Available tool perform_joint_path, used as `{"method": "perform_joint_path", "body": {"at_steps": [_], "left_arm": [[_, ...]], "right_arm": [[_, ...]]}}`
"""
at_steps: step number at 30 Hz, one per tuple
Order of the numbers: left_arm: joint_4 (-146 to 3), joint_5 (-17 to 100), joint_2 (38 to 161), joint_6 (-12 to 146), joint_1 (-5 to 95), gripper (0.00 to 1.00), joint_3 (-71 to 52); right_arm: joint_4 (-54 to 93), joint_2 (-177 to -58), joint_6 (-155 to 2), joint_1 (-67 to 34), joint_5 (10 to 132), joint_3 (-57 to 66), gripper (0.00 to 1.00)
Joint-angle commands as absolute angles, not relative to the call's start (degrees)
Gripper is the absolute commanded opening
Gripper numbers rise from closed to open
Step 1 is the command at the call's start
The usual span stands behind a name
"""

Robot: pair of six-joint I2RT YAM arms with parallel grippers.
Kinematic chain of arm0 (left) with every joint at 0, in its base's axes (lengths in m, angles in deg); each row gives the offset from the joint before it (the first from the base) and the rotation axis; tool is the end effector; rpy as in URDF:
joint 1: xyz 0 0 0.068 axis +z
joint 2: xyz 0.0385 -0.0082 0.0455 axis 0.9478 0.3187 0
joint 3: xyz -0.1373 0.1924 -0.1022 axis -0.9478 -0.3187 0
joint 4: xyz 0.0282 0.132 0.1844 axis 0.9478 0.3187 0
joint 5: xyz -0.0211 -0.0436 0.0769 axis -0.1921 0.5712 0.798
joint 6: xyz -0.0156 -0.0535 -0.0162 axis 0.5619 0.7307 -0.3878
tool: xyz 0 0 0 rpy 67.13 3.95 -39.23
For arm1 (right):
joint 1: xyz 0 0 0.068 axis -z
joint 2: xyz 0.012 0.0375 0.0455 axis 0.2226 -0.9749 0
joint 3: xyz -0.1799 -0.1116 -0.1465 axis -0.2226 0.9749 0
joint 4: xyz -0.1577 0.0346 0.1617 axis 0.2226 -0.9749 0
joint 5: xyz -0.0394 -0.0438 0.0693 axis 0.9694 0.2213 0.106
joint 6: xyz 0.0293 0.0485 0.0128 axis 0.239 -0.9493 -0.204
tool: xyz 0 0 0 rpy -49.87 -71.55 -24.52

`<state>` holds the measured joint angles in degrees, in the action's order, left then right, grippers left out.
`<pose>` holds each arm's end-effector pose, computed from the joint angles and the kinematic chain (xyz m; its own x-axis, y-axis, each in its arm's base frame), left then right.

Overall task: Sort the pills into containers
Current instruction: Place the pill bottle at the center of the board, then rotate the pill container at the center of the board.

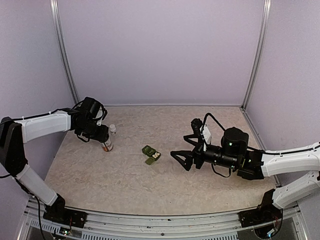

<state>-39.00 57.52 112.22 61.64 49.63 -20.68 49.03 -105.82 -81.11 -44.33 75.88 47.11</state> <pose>0.2695 -0.1019 0.2246 -0.8043 0.2107 -0.5556 0.2187 0.9744 0.0529 0.1351 0.2126 0.2529 -0.2458 -0.0095 -0.9693 -0.8287 0.5208 0.2051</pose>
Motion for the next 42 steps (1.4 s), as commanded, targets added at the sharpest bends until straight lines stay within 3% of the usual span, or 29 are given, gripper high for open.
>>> {"method": "perform_joint_path", "body": {"at_steps": [1,13,16,24,33,42], "left_arm": [[-39.07,57.85,112.28,61.48,50.14,0.57,-18.81],[-39.7,58.51,107.81,62.86,49.41,0.87,-18.98],[-40.0,59.06,105.06,63.7,46.53,0.98,-18.45],[-43.5,53.56,105.83,72.25,36.05,0.99,-20.22],[-58.73,39.89,108.82,84.49,32.71,0.99,-26.7],[-64.12,36.75,119.05,86.35,30.31,0.99,-25.02]], "right_arm": [[50.33,-105.25,-80.99,-44.12,76.31,48.0,1.0],[50.12,-105.52,-81.53,-44.14,76.52,47.65,1.0],[48.86,-106.09,-81.75,-44.11,77.79,46.61,1.0],[46.23,-107.19,-84.07,-42.62,80.31,44.7,1.0],[44.03,-106.09,-84.81,-41.72,81.73,44.85,1.0],[43.08,-104.99,-84.82,-41.5,83.17,45.23,1.0]]}}
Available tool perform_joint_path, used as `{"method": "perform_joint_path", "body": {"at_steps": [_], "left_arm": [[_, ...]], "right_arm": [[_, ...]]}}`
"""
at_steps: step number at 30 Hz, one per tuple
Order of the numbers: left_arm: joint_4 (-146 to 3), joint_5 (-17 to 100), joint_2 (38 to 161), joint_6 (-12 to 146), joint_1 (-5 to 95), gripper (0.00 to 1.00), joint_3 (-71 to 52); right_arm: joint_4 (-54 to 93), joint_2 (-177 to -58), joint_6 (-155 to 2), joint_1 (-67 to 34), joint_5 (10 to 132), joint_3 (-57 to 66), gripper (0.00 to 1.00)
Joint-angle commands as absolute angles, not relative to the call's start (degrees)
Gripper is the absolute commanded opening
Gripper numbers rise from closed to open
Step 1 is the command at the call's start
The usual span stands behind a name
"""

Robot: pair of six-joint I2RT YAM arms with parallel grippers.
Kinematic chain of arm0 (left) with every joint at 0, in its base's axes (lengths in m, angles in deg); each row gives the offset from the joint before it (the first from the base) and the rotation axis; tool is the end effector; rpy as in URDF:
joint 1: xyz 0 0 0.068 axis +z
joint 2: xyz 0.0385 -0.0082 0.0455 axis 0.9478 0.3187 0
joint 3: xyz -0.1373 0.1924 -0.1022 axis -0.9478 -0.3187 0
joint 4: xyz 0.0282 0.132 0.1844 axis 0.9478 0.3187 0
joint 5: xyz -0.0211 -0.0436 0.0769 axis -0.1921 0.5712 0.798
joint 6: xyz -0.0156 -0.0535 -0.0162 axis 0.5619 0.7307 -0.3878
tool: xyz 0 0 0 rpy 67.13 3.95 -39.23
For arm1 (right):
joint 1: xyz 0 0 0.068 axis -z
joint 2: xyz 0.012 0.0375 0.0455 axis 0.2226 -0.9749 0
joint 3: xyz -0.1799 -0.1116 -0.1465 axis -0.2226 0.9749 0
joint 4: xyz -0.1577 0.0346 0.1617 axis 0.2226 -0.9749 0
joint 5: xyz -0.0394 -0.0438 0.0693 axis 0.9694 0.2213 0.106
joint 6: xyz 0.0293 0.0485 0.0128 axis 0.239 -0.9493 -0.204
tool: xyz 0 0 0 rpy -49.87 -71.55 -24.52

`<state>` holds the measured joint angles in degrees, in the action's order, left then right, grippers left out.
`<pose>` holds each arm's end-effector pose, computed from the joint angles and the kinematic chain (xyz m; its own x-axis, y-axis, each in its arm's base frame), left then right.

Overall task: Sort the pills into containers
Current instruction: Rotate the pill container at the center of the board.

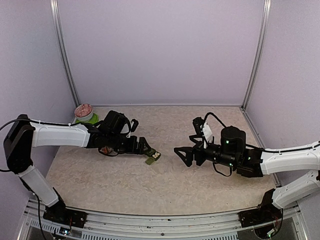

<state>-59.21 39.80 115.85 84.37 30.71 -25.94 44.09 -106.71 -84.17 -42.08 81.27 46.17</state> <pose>0.2321 -0.2094 0.2066 -0.8275 0.0886 -0.5544 0.3856 0.8073 -0.4467 0.1476 0.2065 0.2447 -0.3218 -0.0177 -0.9466 -0.7292 0.6423 0.2359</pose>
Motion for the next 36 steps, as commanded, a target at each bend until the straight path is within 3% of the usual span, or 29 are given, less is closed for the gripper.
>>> {"method": "perform_joint_path", "body": {"at_steps": [1,36], "left_arm": [[-64.34,36.53,119.88,86.43,30.29,0.99,-24.88],[-67.69,33.51,138.31,83.1,32.0,0.99,-11.96]], "right_arm": [[42.93,-104.81,-84.85,-41.53,83.24,45.26,1.0],[42.6,-104.31,-85.32,-40.76,83.91,45.91,1.0]]}}
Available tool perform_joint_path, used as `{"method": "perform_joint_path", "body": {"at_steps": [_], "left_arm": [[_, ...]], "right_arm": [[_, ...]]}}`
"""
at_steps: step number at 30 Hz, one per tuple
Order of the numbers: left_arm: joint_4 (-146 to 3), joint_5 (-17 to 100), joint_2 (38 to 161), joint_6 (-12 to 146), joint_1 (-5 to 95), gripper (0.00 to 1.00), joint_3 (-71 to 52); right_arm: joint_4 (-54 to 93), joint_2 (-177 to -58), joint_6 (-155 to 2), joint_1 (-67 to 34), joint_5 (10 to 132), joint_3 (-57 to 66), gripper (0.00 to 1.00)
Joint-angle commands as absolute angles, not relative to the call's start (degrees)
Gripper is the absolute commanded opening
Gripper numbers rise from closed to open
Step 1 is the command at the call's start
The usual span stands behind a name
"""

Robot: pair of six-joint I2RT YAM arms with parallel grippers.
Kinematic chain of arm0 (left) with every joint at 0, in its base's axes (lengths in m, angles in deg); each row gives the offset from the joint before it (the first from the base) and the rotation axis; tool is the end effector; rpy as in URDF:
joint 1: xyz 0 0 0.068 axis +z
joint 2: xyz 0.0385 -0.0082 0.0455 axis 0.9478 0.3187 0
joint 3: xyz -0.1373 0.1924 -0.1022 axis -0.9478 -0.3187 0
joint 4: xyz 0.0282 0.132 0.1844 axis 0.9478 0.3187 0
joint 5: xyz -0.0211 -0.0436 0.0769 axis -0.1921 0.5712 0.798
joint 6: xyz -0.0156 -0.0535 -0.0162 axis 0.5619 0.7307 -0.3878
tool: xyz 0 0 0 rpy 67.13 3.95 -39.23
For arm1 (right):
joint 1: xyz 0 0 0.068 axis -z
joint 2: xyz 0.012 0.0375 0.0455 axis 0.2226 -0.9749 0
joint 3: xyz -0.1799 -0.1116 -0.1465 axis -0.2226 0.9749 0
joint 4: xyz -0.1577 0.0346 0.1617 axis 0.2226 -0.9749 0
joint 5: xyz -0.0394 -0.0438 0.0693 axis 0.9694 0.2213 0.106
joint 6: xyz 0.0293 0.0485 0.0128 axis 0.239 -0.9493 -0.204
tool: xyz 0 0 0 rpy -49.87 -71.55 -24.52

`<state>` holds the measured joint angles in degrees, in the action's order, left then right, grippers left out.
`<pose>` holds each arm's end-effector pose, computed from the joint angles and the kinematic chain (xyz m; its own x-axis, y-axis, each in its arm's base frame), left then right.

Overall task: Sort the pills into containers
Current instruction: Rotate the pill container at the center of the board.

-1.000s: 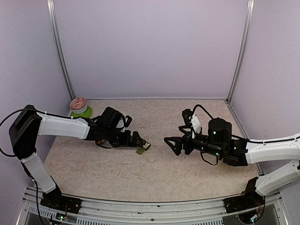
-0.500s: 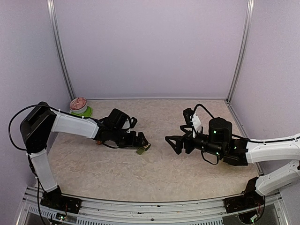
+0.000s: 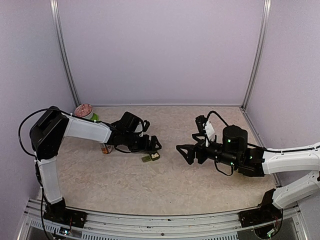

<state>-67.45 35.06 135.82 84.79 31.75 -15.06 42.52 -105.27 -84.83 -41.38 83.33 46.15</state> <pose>0.2864 -0.2514 0.1572 -0.8533 0.0967 -0.5125 0.3872 0.7758 -0.4982 0.1489 0.2004 0.2475 -0.3254 -0.0006 -0.9456 -0.6956 0.6776 0.2389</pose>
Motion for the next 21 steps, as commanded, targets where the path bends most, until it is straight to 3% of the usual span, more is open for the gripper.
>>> {"method": "perform_joint_path", "body": {"at_steps": [1,21], "left_arm": [[-67.52,33.08,138.84,82.97,32.03,0.99,-11.24],[-63.7,21.56,147.52,75.7,31.69,0.99,0.68]], "right_arm": [[42.6,-104.31,-85.27,-40.82,83.93,45.96,1.0],[41.66,-103.71,-85.2,-40.64,84.78,46.05,1.0]]}}
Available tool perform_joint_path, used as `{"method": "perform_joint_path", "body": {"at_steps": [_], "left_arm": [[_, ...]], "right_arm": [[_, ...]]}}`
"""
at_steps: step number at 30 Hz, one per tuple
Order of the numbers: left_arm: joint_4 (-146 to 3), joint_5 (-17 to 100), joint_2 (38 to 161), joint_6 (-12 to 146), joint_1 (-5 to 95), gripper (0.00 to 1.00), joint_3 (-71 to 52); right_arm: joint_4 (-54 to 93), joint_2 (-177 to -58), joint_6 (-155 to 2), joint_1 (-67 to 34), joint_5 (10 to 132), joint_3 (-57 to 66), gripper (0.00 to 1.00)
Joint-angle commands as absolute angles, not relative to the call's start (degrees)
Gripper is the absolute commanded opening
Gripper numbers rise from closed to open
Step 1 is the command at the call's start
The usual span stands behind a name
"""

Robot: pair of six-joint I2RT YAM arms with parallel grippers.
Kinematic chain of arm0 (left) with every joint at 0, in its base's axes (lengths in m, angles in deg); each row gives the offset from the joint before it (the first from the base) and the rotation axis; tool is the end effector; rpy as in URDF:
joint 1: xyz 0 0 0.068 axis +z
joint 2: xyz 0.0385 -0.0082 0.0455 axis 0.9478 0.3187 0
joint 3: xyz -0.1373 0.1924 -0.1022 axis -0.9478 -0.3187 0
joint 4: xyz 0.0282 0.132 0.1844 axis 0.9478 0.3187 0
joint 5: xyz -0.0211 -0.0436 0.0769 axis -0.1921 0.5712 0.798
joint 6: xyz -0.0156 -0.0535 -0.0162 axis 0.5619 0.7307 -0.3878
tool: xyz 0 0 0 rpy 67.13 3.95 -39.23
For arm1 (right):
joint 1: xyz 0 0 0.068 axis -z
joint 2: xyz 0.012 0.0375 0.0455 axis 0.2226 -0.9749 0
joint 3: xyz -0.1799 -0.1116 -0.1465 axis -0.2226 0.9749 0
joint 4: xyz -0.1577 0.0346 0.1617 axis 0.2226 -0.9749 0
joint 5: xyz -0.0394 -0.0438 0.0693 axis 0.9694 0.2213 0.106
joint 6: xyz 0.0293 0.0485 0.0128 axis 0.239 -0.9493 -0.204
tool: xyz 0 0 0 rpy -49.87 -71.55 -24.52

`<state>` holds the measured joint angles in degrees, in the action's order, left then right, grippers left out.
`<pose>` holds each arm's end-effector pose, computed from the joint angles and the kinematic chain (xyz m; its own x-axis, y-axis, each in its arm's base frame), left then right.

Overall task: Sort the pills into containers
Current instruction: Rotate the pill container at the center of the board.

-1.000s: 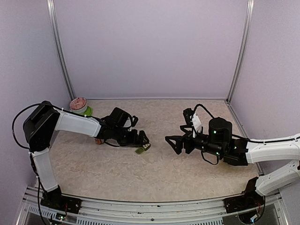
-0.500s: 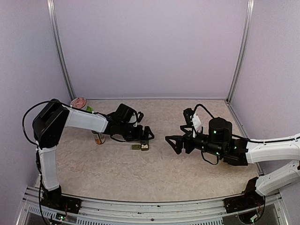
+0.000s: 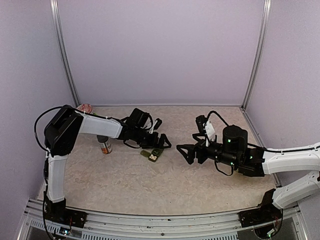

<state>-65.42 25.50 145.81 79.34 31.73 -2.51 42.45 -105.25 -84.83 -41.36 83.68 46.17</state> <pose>0.3147 -0.2835 0.1490 -0.8280 0.2123 -0.5190 0.5142 0.6568 -0.5516 0.1491 0.2001 0.2474 -0.3250 -0.0002 -0.9457 -0.6914 0.6824 0.2374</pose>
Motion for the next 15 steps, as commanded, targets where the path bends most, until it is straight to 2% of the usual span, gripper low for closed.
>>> {"method": "perform_joint_path", "body": {"at_steps": [1,15], "left_arm": [[-63.26,21.14,147.88,75.24,31.69,0.99,1.4],[-59.18,12.96,151.26,71.41,29.28,0.99,6.61]], "right_arm": [[41.5,-103.65,-85.2,-40.65,84.74,45.95,1.0],[40.08,-101.63,-84.38,-39.81,85.8,45.97,1.0]]}}
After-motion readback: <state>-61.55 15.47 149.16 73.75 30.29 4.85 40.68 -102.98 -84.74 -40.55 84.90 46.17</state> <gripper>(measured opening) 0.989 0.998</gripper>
